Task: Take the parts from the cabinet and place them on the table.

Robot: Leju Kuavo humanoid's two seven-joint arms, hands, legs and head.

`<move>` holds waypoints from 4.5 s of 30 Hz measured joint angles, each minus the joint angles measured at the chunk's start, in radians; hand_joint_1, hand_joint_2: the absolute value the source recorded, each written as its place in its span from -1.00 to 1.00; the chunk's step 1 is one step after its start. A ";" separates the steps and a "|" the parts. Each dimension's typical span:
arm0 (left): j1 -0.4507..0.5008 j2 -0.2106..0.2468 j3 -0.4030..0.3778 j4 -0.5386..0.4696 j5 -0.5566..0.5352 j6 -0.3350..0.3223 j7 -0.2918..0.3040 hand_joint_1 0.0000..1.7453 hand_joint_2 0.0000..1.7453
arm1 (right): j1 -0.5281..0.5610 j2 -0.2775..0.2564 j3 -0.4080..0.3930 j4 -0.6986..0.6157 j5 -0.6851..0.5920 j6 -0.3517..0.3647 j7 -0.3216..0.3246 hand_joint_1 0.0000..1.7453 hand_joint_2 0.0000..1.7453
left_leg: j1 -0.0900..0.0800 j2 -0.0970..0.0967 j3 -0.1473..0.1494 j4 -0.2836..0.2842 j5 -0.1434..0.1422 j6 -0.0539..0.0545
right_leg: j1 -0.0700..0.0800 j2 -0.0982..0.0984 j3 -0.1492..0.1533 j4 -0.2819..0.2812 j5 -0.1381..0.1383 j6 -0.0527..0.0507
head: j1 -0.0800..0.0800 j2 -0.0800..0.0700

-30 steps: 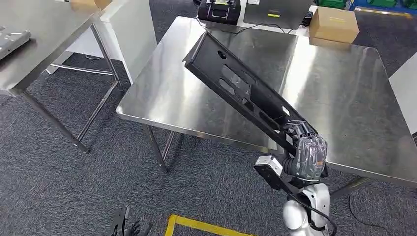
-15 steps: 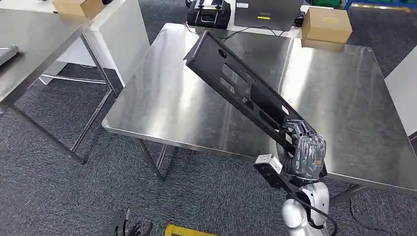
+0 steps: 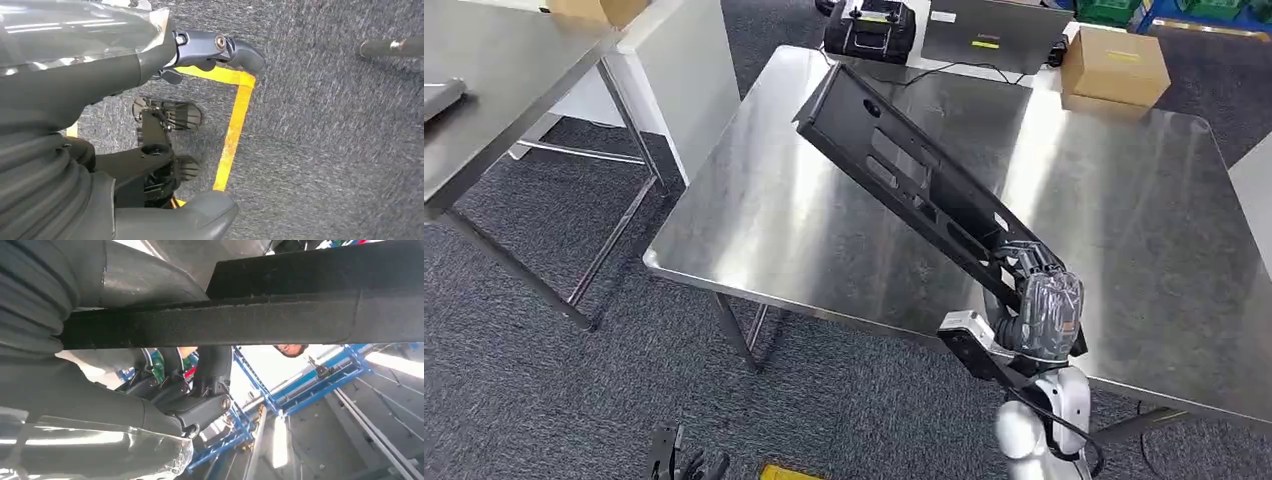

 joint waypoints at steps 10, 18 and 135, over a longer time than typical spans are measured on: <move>-0.001 0.002 0.000 -0.002 0.000 0.002 0.003 -1.00 1.00 | -0.012 0.005 0.010 0.001 -0.001 0.000 0.002 1.00 1.00 | 0.000 0.007 -0.098 0.223 -0.136 -0.050 | 0.001 -0.003 0.088 -0.130 0.020 -0.078 | -0.008 0.000; 0.001 0.004 0.000 -0.002 0.004 0.005 0.018 -1.00 1.00 | -0.016 0.004 0.013 0.006 0.007 0.003 0.009 1.00 1.00 | -0.005 0.010 -0.061 0.011 0.042 -0.032 | 0.017 0.008 0.135 -0.120 -0.029 -0.059 | -0.008 0.000; 0.007 0.009 -0.023 -0.001 0.053 0.038 0.073 -1.00 -1.00 | -0.481 -0.028 -0.030 0.637 0.063 0.456 0.095 -1.00 -1.00 | -0.009 0.007 -0.065 0.011 0.044 -0.018 | 0.017 0.003 0.136 -0.130 -0.028 -0.052 | -0.006 0.000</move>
